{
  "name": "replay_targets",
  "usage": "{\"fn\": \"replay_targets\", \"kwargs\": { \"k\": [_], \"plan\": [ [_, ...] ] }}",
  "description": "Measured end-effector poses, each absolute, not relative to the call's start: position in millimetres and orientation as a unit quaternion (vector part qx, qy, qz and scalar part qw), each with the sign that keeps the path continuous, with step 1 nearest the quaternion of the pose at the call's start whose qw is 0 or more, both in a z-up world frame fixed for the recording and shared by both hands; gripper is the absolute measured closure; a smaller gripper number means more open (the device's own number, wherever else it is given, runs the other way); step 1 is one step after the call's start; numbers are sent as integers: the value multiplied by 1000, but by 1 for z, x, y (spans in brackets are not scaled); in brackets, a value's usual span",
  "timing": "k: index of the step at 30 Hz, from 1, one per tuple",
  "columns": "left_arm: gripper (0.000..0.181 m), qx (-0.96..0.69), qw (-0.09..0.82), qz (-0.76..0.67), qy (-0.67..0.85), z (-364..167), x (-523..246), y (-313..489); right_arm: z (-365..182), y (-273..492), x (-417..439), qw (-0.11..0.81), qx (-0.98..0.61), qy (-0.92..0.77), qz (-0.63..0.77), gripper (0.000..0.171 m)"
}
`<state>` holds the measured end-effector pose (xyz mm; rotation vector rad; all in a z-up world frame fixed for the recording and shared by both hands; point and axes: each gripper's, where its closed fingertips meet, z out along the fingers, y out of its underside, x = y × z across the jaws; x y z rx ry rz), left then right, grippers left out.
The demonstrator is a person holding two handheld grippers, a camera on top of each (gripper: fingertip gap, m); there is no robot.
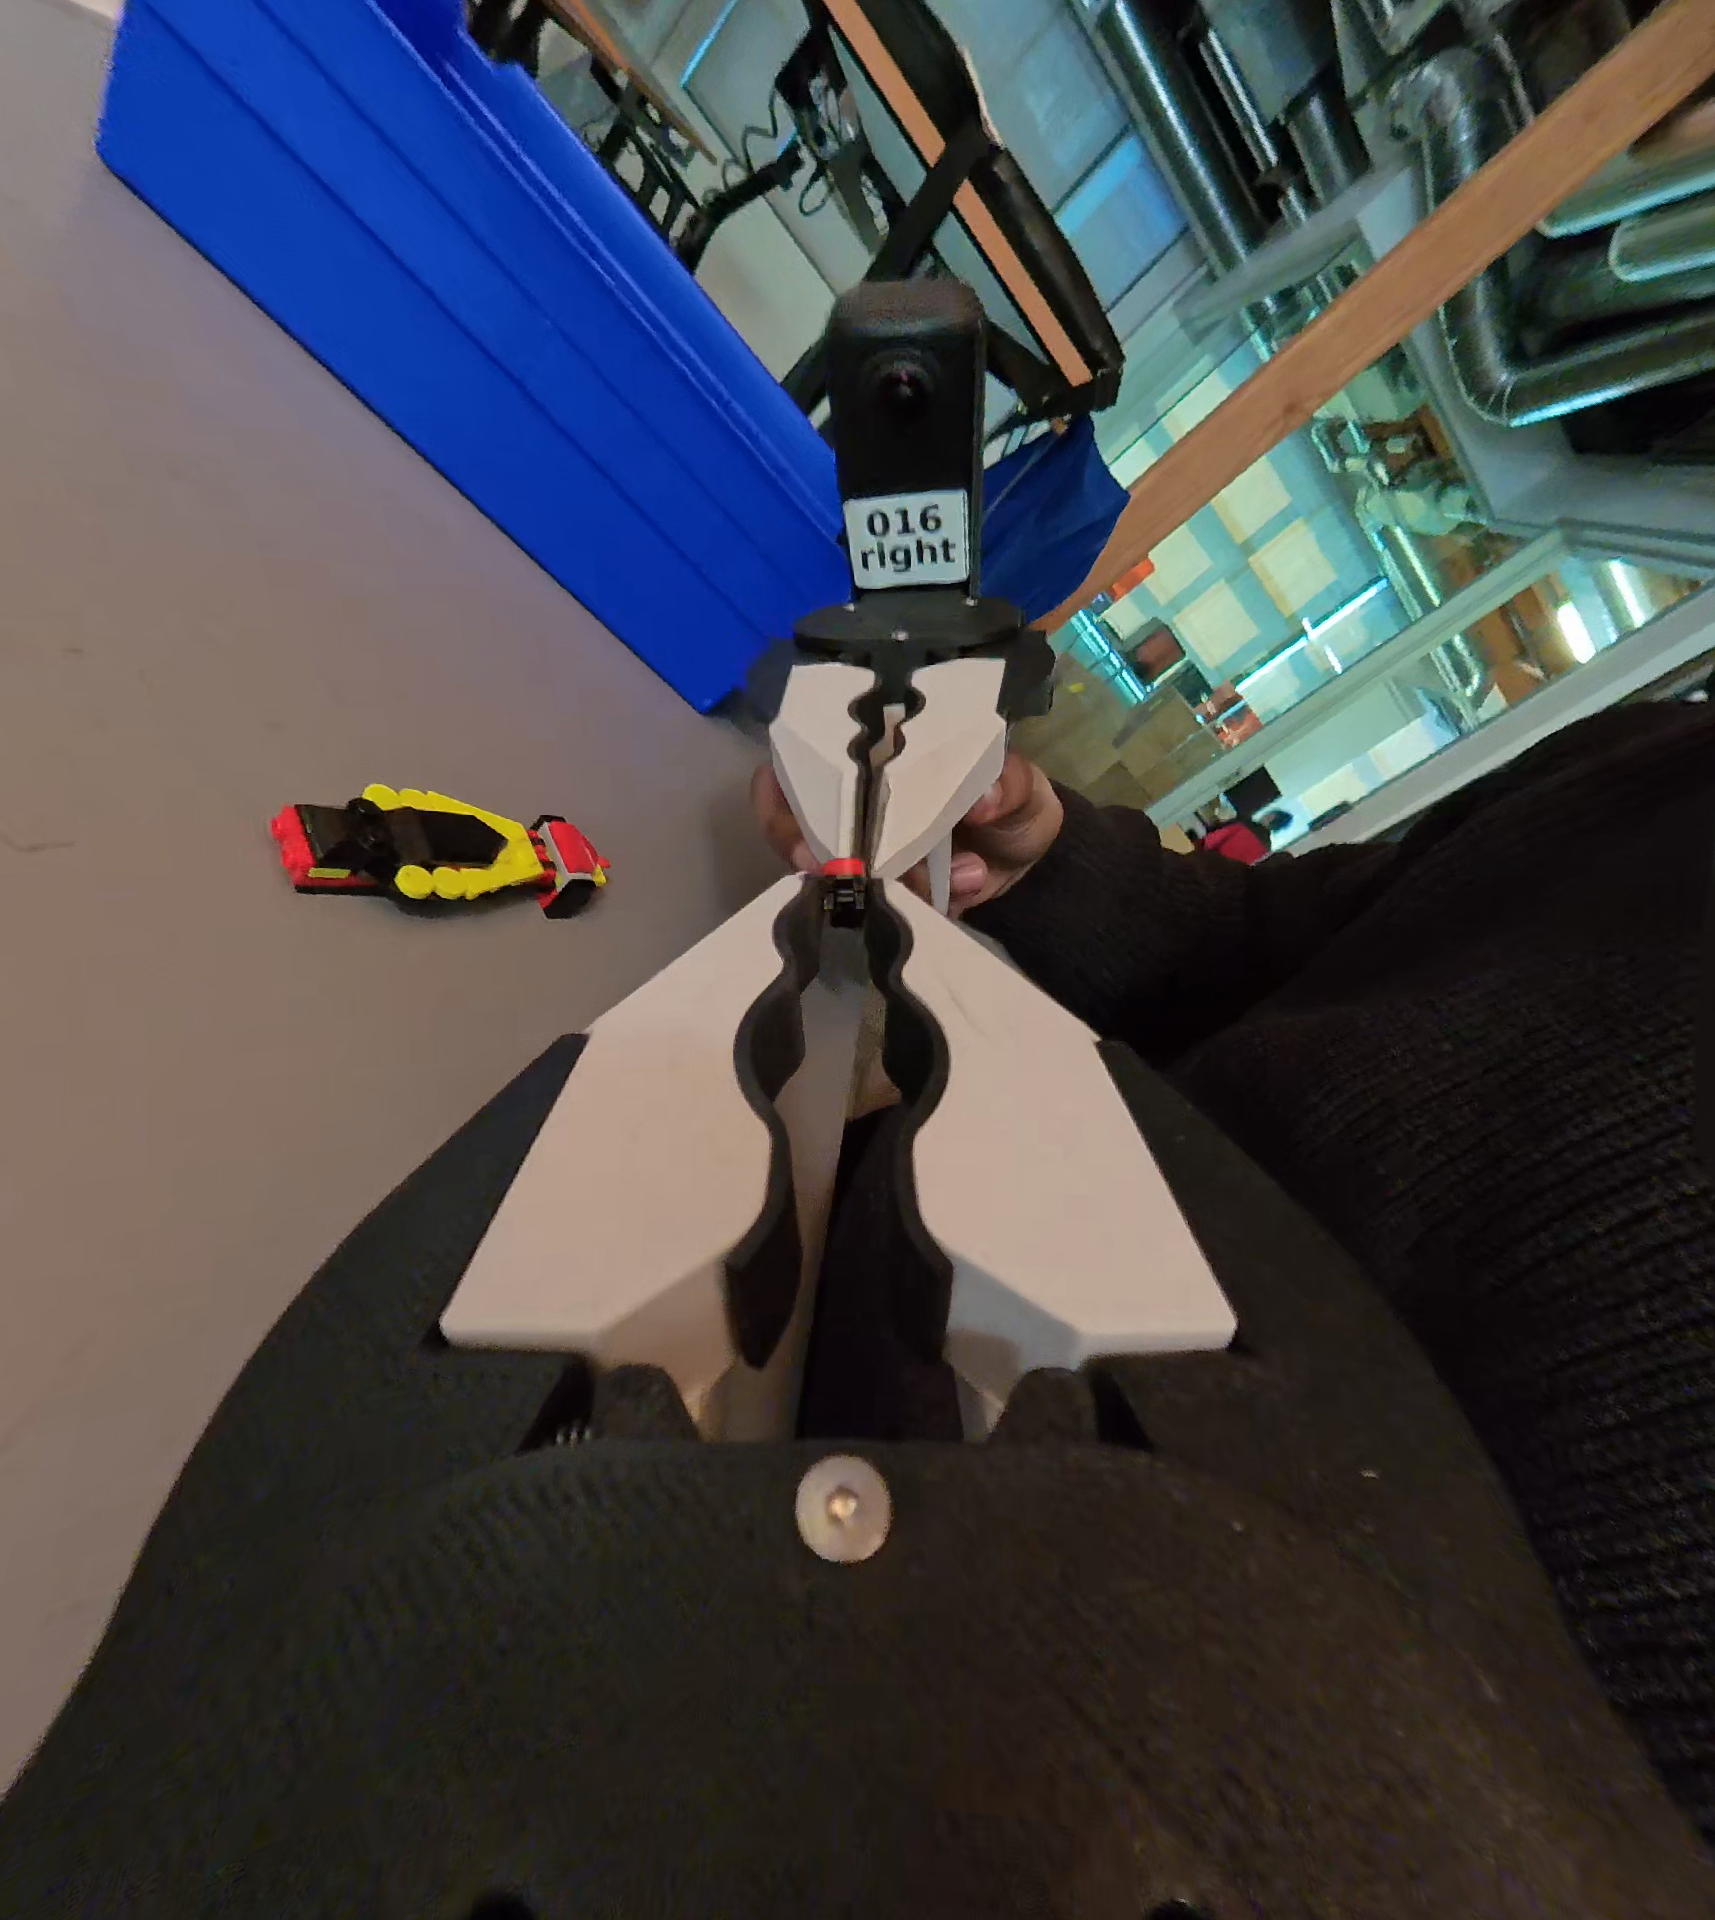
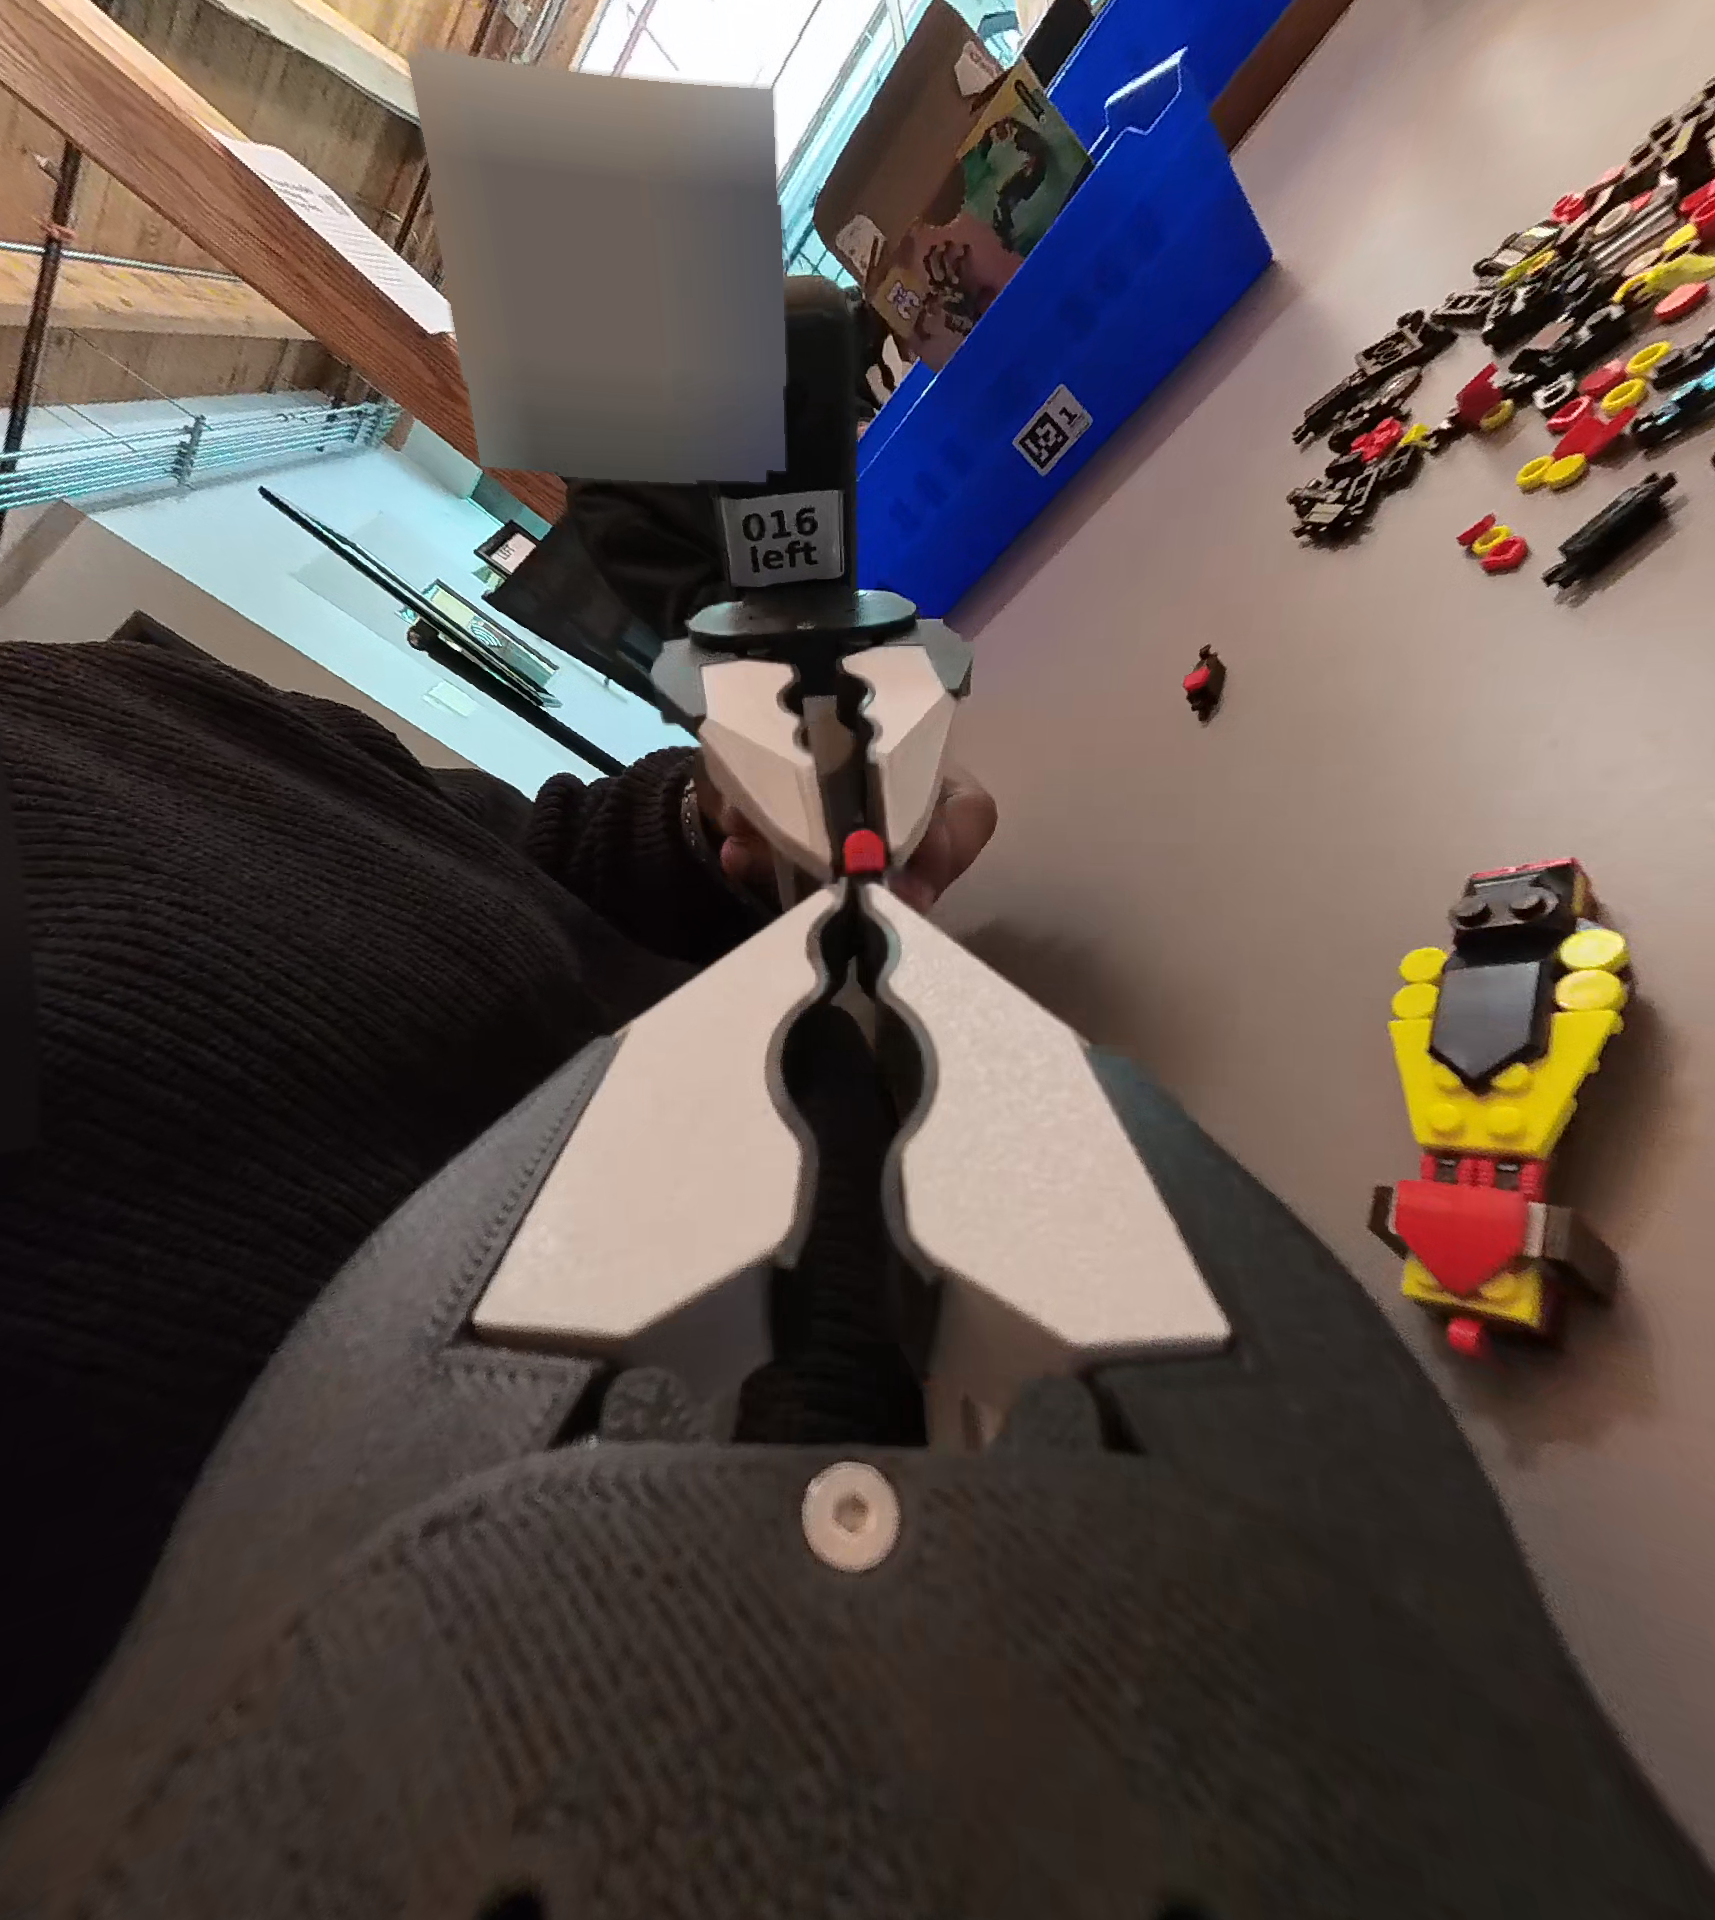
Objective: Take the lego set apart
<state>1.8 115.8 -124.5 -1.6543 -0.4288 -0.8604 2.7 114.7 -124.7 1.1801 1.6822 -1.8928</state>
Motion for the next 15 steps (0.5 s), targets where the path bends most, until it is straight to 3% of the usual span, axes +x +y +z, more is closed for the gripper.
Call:
{"fn": "replay_targets", "kwargs": {
  "k": [7,15],
  "plan": [
    [177,-704,577,-372,-182,-123,-2,113,-123,120,-2,120,407,611,-668,165],
    [176,-681,547,-451,-184,-121,13,112,-131,114,6,-15,321,719,-617,155]
  ]
}}
